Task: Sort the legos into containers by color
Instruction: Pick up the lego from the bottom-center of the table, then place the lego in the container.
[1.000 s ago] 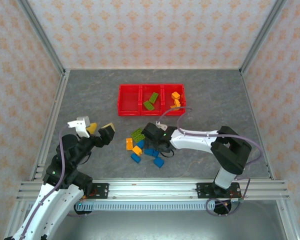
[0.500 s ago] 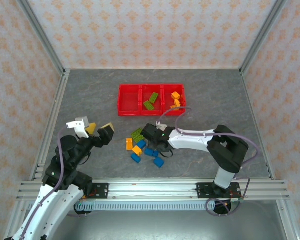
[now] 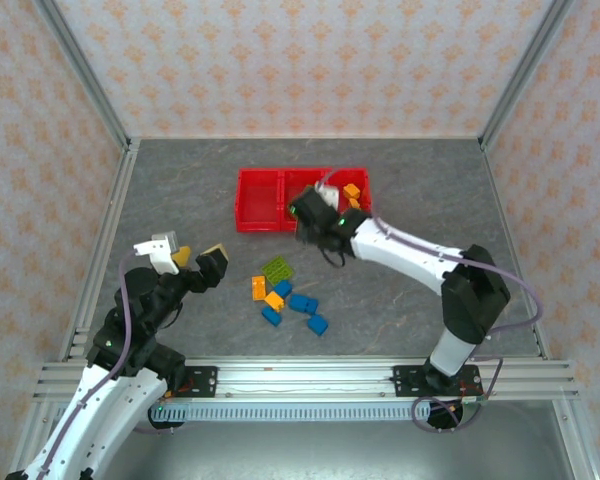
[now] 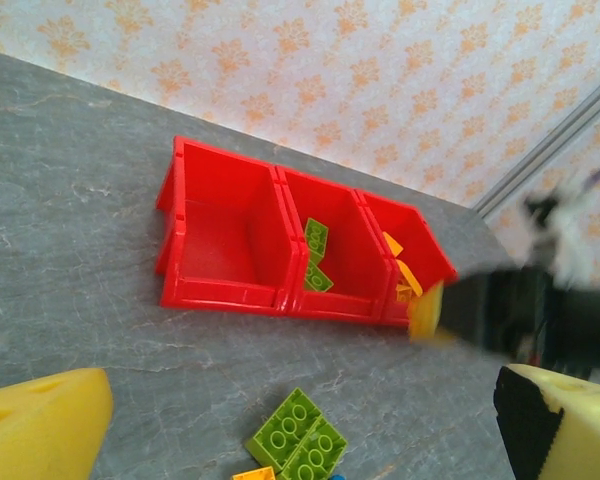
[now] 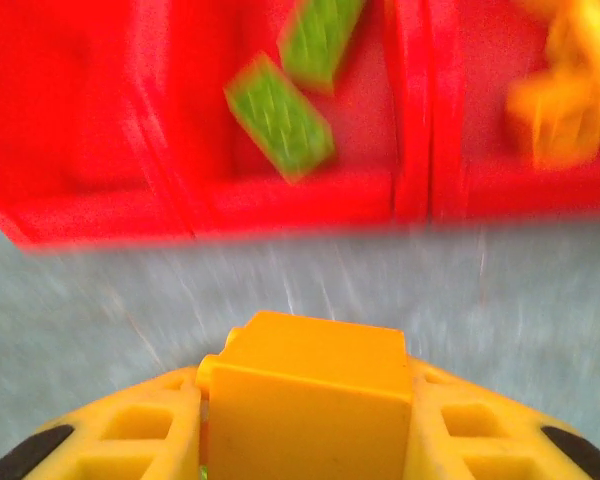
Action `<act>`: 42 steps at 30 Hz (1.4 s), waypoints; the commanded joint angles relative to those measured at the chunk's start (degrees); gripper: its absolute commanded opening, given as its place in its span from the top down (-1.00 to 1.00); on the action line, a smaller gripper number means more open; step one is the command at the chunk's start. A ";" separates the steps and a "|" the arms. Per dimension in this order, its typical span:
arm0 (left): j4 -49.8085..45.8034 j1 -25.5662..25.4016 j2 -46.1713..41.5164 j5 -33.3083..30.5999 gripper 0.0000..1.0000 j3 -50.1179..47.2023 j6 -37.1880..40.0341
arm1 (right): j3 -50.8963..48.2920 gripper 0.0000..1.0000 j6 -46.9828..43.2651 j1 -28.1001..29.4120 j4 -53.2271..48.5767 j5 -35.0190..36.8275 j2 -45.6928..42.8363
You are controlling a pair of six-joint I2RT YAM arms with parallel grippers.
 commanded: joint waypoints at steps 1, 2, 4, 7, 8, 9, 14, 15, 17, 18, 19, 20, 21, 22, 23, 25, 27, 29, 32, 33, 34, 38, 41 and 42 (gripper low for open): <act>-1.29 -0.35 1.63 -0.92 -0.98 2.07 -0.73 | 10.12 0.23 -9.82 -7.05 -2.39 2.44 0.92; -1.34 -0.36 2.11 -0.91 -0.99 2.16 -0.70 | 13.95 0.23 -11.20 -9.03 -3.85 1.35 3.28; -1.28 -0.35 2.82 -0.92 -0.98 2.08 -0.67 | 20.03 0.24 -13.31 -11.94 -6.01 -0.59 7.20; -1.03 -0.36 3.81 -0.53 -0.98 1.94 -0.31 | 24.48 0.24 -15.03 -15.70 -5.67 -4.16 11.81; -1.03 -0.36 4.17 -0.73 -0.98 2.05 -0.34 | 25.54 0.24 -15.22 -17.16 -5.22 -5.88 13.39; -1.24 -0.35 4.50 -0.87 -0.98 2.14 -0.34 | 26.29 0.25 -15.28 -18.49 -5.07 -7.55 14.80; -1.50 -0.35 4.89 -1.52 -0.99 2.27 -0.50 | 27.82 0.25 -13.72 -24.41 -3.06 -17.94 21.90; -1.45 -0.36 4.81 -1.62 -0.98 2.25 -0.52 | 27.20 0.25 -13.28 -24.88 -2.09 -19.89 22.49; -1.26 -0.35 4.62 -1.86 -0.98 2.08 -0.45 | 25.99 0.25 -12.88 -25.04 -0.67 -20.90 23.10; -1.23 -0.36 4.62 -2.03 -0.98 1.97 -0.50 | 25.52 0.24 -12.82 -25.03 -0.20 -21.51 23.26; -1.30 -0.36 4.70 -2.18 -0.98 2.07 -0.56 | 24.99 0.24 -12.57 -25.04 0.26 -21.70 23.39; -1.38 -0.36 4.84 -2.25 -0.98 2.08 -0.55 | 24.55 0.23 -12.36 -24.99 0.61 -21.70 23.36; -1.39 -0.31 4.97 -2.32 -0.98 2.08 -0.65 | 24.02 0.22 -12.24 -24.99 1.14 -21.90 23.40; -1.39 -0.36 5.18 -2.44 -0.98 2.08 -0.70 | 23.62 0.19 -12.25 -24.97 1.46 -22.21 23.61; -1.46 -0.36 5.40 -2.63 -0.98 2.08 -0.69 | 23.32 0.12 -12.18 -25.02 1.66 -22.32 23.70; -1.80 -0.35 5.98 -3.55 -0.99 2.25 -0.94 | 22.38 -0.13 -12.01 -25.04 2.30 -22.85 23.76; -2.32 -0.36 6.70 -4.67 -0.98 2.43 -1.30 | 21.60 -0.42 -12.08 -24.99 2.97 -24.59 23.47; -2.41 -0.36 7.56 -5.68 -0.98 2.48 -1.32 | 21.23 -0.58 -12.29 -24.67 2.46 -25.38 22.29; -3.08 -0.16 9.96 -5.74 -0.98 3.01 -1.20 | 17.66 -0.85 -13.11 -23.86 3.25 -23.21 17.31; -3.54 -0.18 10.91 -5.73 -0.99 3.42 -1.50 | 15.85 -0.93 -13.45 -23.73 3.94 -22.54 14.78; -4.25 -0.24 11.78 -6.17 -0.98 3.76 -2.29 | 13.69 -0.97 -13.53 -23.58 4.72 -22.15 12.32; -8.37 -2.36 15.06 -10.10 -0.98 5.84 -6.09 | 5.63 -1.00 -15.07 -21.68 7.28 -17.18 3.51; -10.81 -5.32 18.83 -11.77 -0.98 6.38 -11.97 | 1.39 -1.00 -16.86 -20.00 6.72 -13.10 -0.82; -10.36 -6.39 20.53 -10.77 -0.97 5.62 -14.16 | -0.68 -1.00 -17.02 -19.78 7.22 -12.62 -2.55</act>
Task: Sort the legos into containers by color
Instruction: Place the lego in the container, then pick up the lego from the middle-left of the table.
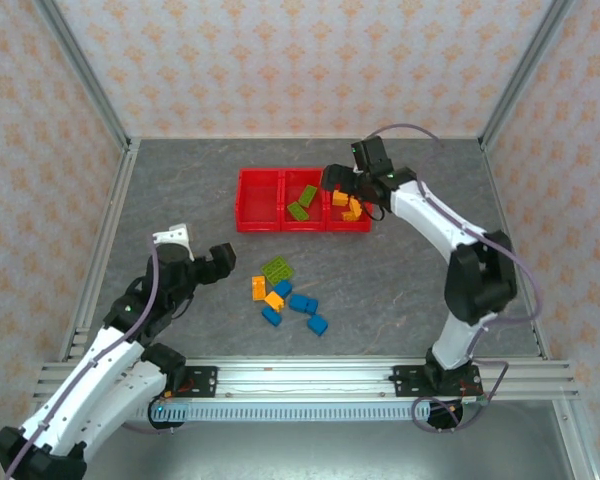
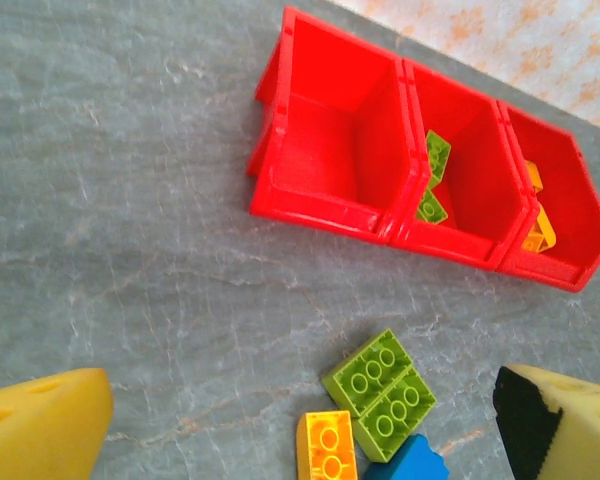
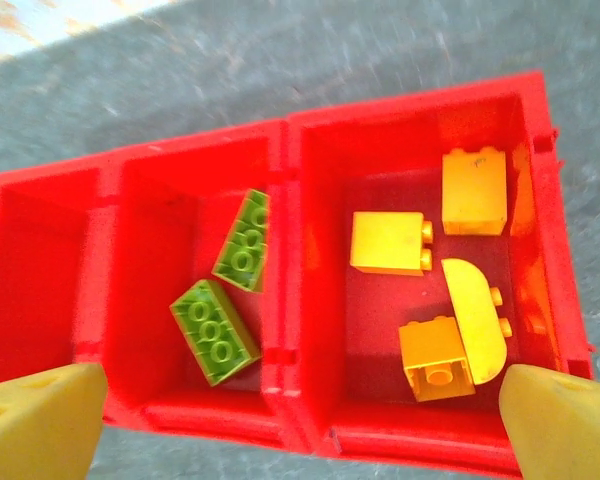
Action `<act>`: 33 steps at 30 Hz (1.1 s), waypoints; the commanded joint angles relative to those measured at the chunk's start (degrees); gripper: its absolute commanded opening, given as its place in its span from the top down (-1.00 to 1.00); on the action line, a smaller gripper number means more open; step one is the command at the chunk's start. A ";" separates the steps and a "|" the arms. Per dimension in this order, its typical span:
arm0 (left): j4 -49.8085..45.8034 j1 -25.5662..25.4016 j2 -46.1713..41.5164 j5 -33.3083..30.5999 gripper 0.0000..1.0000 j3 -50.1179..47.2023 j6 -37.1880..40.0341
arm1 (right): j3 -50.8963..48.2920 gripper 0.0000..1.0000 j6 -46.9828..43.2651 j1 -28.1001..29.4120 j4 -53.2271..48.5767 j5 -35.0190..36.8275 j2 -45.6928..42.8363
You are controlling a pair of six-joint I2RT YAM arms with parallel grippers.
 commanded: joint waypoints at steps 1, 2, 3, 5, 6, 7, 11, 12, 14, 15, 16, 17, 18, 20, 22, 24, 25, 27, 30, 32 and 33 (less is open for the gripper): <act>-3.05 -3.09 4.41 -1.63 -0.96 -0.32 -9.13 | -5.72 -1.00 -2.13 1.04 2.13 5.65 -5.32; -2.65 -4.33 6.09 -1.66 -0.93 -1.02 -10.84 | -7.39 -1.00 -1.97 1.05 2.50 5.69 -7.00; -1.93 -5.91 8.16 -1.74 -0.90 -1.74 -12.05 | -9.34 -1.00 -1.70 1.13 2.97 5.38 -8.99; -2.10 -9.06 12.11 -3.30 -0.81 -1.87 -14.03 | -13.09 -1.00 -1.40 1.13 4.19 4.31 -12.97; -2.42 -10.68 13.88 -4.32 -0.78 -1.39 -14.64 | -15.20 -1.00 -1.29 1.21 4.85 3.72 -15.21; -2.67 -12.01 15.56 -5.19 -0.76 -0.87 -15.25 | -16.99 -0.99 -1.32 1.26 5.31 3.33 -17.10; -1.79 -14.97 18.56 -6.58 -0.71 0.32 -16.37 | -21.50 -0.99 -1.61 1.22 5.50 3.45 -21.70; -1.41 -15.33 19.18 -6.54 -0.70 0.54 -16.50 | -22.29 -0.98 -1.69 1.22 5.50 3.73 -22.36; -1.02 -15.80 20.55 -6.07 -0.68 0.70 -16.50 | -23.63 -0.97 -1.78 1.22 5.50 3.82 -22.97; -0.79 -16.12 21.53 -5.80 -0.67 0.78 -16.42 | -24.12 -0.96 -1.86 1.22 5.72 3.65 -23.07; -0.41 -16.34 22.56 -5.48 -0.67 0.74 -16.21 | -24.62 -0.94 -1.82 1.22 5.92 3.45 -23.15; -0.22 -16.43 23.39 -5.11 -0.66 0.71 -16.03 | -24.86 -0.93 -1.78 1.22 6.02 3.28 -23.23; -0.05 -16.52 24.45 -4.79 -0.64 0.72 -15.86 | -25.06 -0.92 -1.67 1.22 6.11 2.98 -23.25; 0.23 -16.70 26.29 -4.61 -0.62 0.80 -15.46 | -25.49 -0.91 -1.50 1.22 6.45 2.60 -23.41; 0.63 -16.79 27.74 -4.49 -0.62 0.90 -15.16 | -25.60 -0.90 -1.54 1.22 6.57 2.42 -23.51; 2.83 -16.79 28.54 -3.16 -0.64 0.63 -14.05 | -25.51 -0.89 -1.63 1.22 6.56 2.56 -23.55; 4.20 -16.79 28.76 -2.32 -0.65 0.27 -13.59 | -25.45 -0.89 -1.61 1.22 6.49 2.58 -23.52; 5.88 -16.79 29.45 -1.82 -0.66 -0.22 -13.44 | -25.20 -0.88 -1.62 1.25 6.37 2.70 -23.26; 5.64 -16.79 31.47 -2.48 -0.66 0.76 -12.87 | -25.07 -0.87 -1.50 1.24 6.40 2.33 -22.73; 4.97 -16.79 33.27 -2.94 -0.65 1.76 -12.44 | -25.07 -0.87 -1.48 1.22 6.43 2.14 -22.39; 4.58 -16.79 34.12 -3.06 -0.66 2.26 -12.02 | -25.02 -0.87 -1.38 1.22 6.42 2.13 -22.22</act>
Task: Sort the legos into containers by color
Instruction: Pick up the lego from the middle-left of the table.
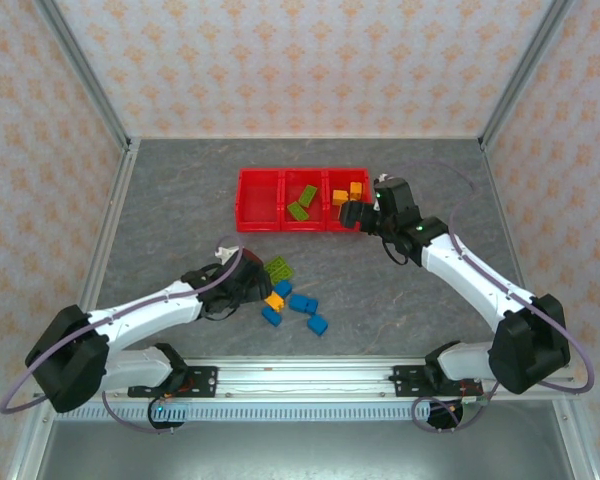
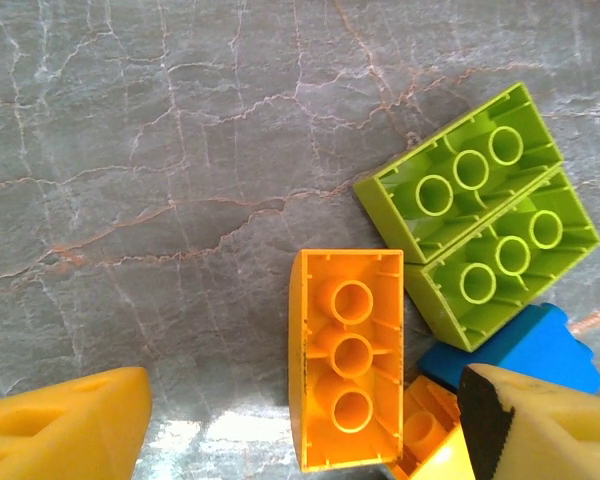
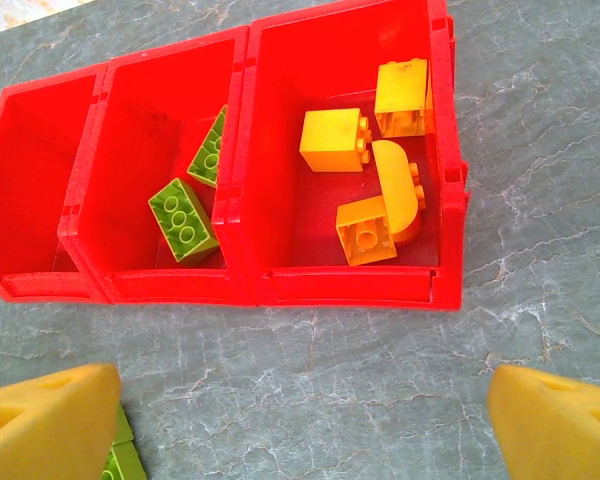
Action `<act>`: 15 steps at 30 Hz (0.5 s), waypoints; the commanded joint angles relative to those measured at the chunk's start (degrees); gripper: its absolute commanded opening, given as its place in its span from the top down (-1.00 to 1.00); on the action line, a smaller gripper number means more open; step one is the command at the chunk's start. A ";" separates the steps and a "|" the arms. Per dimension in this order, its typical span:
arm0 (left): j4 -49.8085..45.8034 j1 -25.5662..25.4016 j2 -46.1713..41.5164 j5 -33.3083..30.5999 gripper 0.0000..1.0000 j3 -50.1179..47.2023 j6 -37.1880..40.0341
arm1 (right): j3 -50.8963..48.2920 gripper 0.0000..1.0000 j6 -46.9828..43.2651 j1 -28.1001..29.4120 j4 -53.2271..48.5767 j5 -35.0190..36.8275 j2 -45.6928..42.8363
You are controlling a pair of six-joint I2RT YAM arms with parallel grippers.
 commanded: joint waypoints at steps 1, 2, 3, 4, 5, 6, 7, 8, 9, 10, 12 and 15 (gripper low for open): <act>0.17 -0.55 2.67 -0.43 -0.66 2.63 2.04 | 0.16 -0.87 -0.31 -0.05 1.10 0.09 0.10; 0.12 -0.55 3.71 -0.03 -0.65 2.94 2.64 | 0.02 -0.85 -0.32 0.00 1.23 -0.06 0.20; -0.06 -0.55 4.74 0.15 -0.65 3.31 3.03 | -0.02 -0.84 -0.26 -0.05 1.13 -0.04 0.45; -0.18 -0.55 5.59 0.26 -0.64 3.63 3.21 | -0.06 -0.84 -0.36 -0.05 1.11 -0.16 0.64; -0.12 -0.55 6.56 0.57 -0.62 3.99 3.44 | -0.18 -0.83 -0.35 0.04 1.12 -0.24 0.83; 0.15 -0.55 7.33 1.10 -0.60 4.10 3.71 | -0.41 -0.83 -0.35 0.04 1.16 -0.33 0.96; 0.20 -0.55 7.99 1.24 -0.57 4.35 3.91 | -0.48 -0.83 -0.31 0.09 1.26 -0.42 1.00; -0.12 -0.55 8.74 1.00 -0.54 4.65 4.00 | -0.55 -0.83 -0.27 0.17 1.29 -0.46 1.08; -0.56 -0.55 9.42 0.52 -0.51 5.00 4.11 | -0.63 -0.83 -0.22 0.13 1.32 -0.48 1.09; -0.93 -0.55 9.98 0.02 -0.49 5.23 4.20 | -0.66 -0.83 -0.26 0.13 1.37 -0.52 1.00; -1.66 -0.51 10.98 -0.76 -0.46 5.61 4.42 | -0.64 -0.83 -0.25 0.21 1.43 -0.59 0.91; -2.97 -0.47 12.12 -2.25 -0.41 5.83 4.52 | -0.63 -0.83 -0.53 0.22 1.20 -0.08 0.91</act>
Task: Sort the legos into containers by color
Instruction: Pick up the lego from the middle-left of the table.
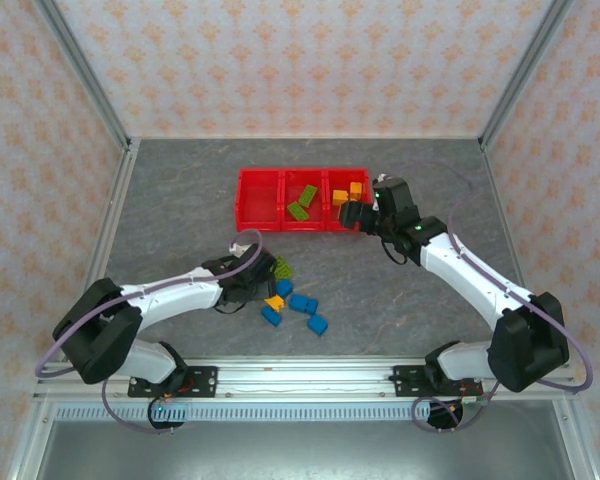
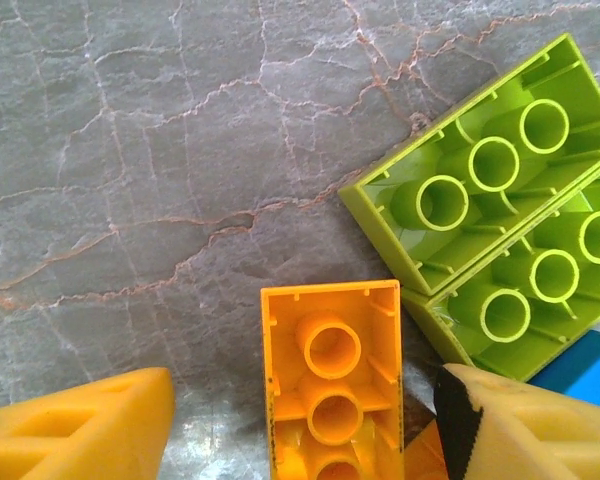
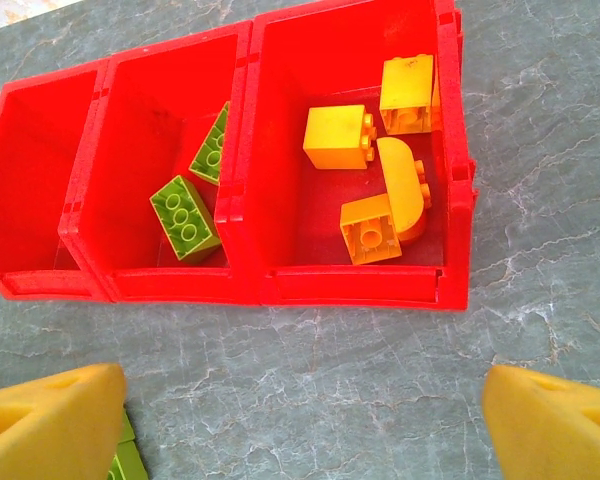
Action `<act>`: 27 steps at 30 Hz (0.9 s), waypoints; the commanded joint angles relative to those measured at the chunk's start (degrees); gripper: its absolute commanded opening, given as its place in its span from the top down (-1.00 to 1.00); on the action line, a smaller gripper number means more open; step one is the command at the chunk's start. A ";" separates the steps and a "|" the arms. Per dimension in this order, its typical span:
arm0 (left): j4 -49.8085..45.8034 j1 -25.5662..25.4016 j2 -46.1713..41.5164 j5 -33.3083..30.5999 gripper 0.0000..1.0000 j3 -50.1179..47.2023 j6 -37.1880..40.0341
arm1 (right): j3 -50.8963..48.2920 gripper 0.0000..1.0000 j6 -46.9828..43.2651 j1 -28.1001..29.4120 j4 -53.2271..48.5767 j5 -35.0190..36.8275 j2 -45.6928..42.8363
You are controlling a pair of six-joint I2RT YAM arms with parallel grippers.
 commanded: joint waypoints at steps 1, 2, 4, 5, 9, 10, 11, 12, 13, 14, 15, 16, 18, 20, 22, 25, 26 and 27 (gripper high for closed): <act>-3.40 -0.38 1.58 -3.43 -0.39 0.94 0.95 | -0.63 -0.83 -0.51 0.17 0.69 0.49 0.32; -3.32 -0.33 1.62 -3.58 -0.38 0.64 0.93 | -0.63 -0.82 -0.49 0.17 0.68 0.54 0.41; -2.66 -0.07 1.61 -3.20 -0.35 -0.11 0.99 | -0.72 -0.82 -0.54 0.17 0.79 0.58 0.57; -2.07 0.18 1.58 -2.61 -0.33 -0.60 1.21 | -0.72 -0.82 -0.50 0.17 0.79 0.49 0.66; -1.01 1.36 1.45 -1.84 -0.19 -1.86 1.63 | -0.55 -0.82 -0.45 0.17 0.92 0.33 1.09; -0.77 1.72 1.30 -1.57 -0.16 -2.08 1.76 | -0.46 -0.82 -0.44 0.17 0.82 0.41 1.19; -0.47 1.94 1.11 -1.26 -0.12 -2.35 1.88 | -0.46 -0.82 -0.42 0.17 0.84 0.51 1.27; -0.18 2.14 0.95 -1.08 -0.09 -2.57 1.98 | -0.46 -0.82 -0.43 0.17 0.79 0.56 1.28; -0.04 2.42 0.76 -0.90 -0.05 -2.68 2.14 | -0.46 -0.82 -0.44 0.19 0.82 0.52 1.34; 0.04 2.67 0.58 -0.96 -0.03 -2.70 2.24 | -0.46 -0.82 -0.36 0.18 0.85 0.52 1.38; 0.20 2.96 0.49 -0.95 -0.01 -2.75 2.37 | -0.46 -0.82 -0.22 0.17 0.93 0.56 1.46; 0.48 3.18 0.39 -0.78 0.03 -2.86 2.50 | -0.46 -0.82 -0.22 0.17 0.88 0.54 1.59; 0.82 3.82 0.47 -0.34 0.09 -3.08 2.73 | -0.54 -0.81 -0.17 0.17 0.92 0.55 1.76; 1.01 4.36 0.81 -0.33 0.13 -3.23 2.68 | -0.55 -0.81 -0.14 0.17 0.97 0.66 1.82; 1.19 4.62 0.96 -0.25 0.25 -3.40 2.61 | -0.55 -0.81 -0.25 0.17 0.88 0.69 1.91; 1.87 4.72 0.43 -0.07 0.36 -3.67 2.21 | -0.50 -0.81 -0.27 0.17 0.73 1.10 1.91; 1.98 4.72 -0.05 0.00 0.38 -3.59 2.07 | -0.36 -0.81 -0.22 0.17 0.76 1.33 1.82; 2.03 4.72 -0.57 0.01 0.40 -3.42 1.83 | -0.33 -0.81 -0.19 0.17 0.65 1.64 1.73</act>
